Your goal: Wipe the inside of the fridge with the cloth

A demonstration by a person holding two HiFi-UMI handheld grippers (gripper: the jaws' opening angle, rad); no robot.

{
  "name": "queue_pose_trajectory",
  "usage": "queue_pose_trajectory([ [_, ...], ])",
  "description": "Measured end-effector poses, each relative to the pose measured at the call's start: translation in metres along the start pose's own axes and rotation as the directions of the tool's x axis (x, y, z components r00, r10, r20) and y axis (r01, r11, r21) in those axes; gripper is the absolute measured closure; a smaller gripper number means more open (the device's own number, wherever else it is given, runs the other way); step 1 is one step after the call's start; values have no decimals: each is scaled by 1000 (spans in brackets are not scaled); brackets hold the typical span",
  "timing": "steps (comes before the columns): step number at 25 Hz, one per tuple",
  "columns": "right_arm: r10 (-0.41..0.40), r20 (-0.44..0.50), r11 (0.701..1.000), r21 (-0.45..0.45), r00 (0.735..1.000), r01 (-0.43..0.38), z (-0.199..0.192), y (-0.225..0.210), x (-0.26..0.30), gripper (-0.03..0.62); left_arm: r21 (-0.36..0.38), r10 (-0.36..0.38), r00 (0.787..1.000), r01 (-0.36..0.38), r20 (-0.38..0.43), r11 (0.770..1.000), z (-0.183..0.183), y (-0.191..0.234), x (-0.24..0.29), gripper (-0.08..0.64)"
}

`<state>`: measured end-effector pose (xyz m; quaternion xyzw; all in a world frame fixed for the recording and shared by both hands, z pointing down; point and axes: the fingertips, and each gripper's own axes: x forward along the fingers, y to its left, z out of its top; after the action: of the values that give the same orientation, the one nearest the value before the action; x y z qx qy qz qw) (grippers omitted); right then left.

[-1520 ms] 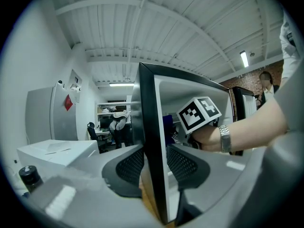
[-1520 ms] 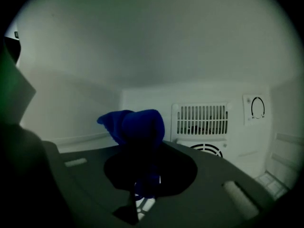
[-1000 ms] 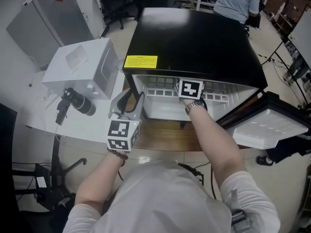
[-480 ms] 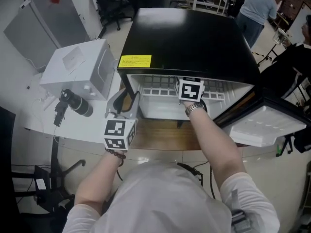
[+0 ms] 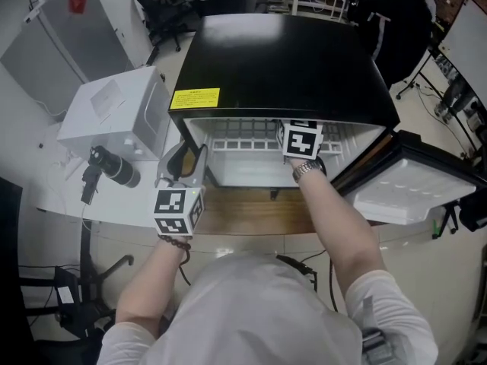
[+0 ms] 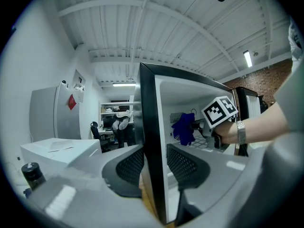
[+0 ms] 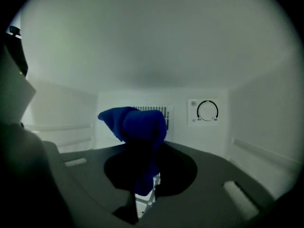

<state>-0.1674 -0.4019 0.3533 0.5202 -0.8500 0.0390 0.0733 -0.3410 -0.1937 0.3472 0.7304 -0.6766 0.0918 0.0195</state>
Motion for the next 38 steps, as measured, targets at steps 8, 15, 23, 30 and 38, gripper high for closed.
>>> queue_pose_trajectory([
  [8,-45,-13,999,5,999,45,-3,-28,-6,549,-12,13,1000,-13,-5,1000,1,0,0,413],
  [15,-87,-34,996,13,996,88,-7,-54,-9,549,-12,23,1000,-23,-8,1000,1,0,0,413],
  [23,-147,-61,989,27,987,149,-12,-84,-14,549,-14,39,999,-40,-13,999,1,0,0,413],
  [30,-192,-76,981,27,979,194,-15,-98,-20,549,-15,56,998,-56,-17,998,0,0,0,410],
  [38,-221,-72,974,30,973,224,-14,-99,-31,549,-14,59,998,-60,-19,998,1,0,0,410],
])
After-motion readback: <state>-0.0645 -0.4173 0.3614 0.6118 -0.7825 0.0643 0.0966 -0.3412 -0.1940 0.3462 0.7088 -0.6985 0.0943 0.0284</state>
